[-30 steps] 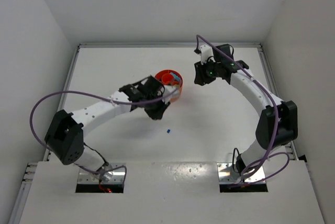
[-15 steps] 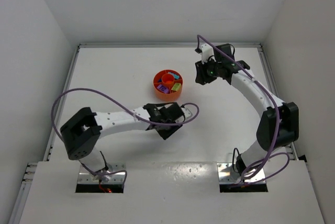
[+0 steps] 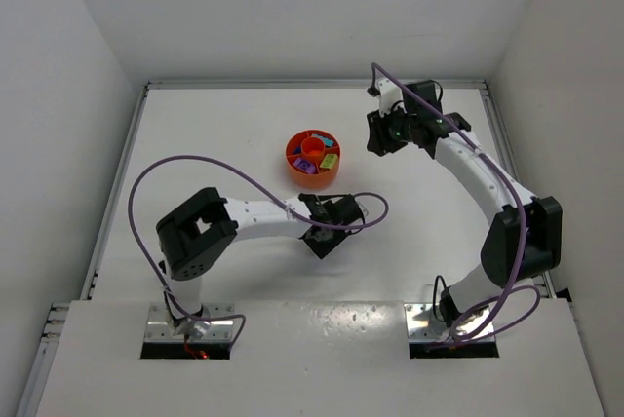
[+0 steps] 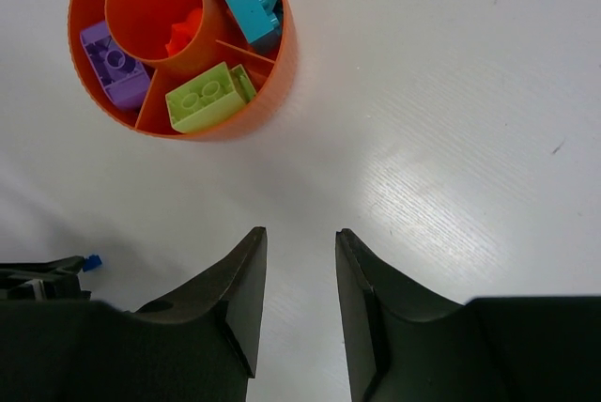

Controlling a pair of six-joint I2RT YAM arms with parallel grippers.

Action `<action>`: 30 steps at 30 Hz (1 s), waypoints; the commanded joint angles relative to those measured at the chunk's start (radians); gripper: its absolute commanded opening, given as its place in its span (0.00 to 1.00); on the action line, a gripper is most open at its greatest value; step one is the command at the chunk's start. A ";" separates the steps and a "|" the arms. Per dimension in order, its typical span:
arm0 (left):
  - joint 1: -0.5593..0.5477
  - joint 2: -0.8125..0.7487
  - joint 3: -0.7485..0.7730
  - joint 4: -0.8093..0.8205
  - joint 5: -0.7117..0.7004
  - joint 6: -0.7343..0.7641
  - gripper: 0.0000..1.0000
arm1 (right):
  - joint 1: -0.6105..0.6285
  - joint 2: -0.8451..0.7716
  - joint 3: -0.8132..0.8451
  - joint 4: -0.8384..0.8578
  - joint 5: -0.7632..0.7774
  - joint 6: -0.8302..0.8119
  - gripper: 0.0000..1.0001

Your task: Sort the legos into containers by color

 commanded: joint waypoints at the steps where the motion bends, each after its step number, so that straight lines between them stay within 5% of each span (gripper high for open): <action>1: -0.005 0.028 0.032 -0.010 -0.022 -0.022 0.42 | -0.006 -0.037 -0.005 0.030 0.006 -0.010 0.36; 12: 0.090 0.047 0.021 -0.010 0.057 -0.003 0.40 | -0.015 -0.028 -0.005 0.030 -0.003 -0.010 0.36; 30: 0.099 0.067 0.023 0.000 0.170 0.066 0.00 | -0.015 -0.019 0.004 0.030 -0.012 -0.010 0.36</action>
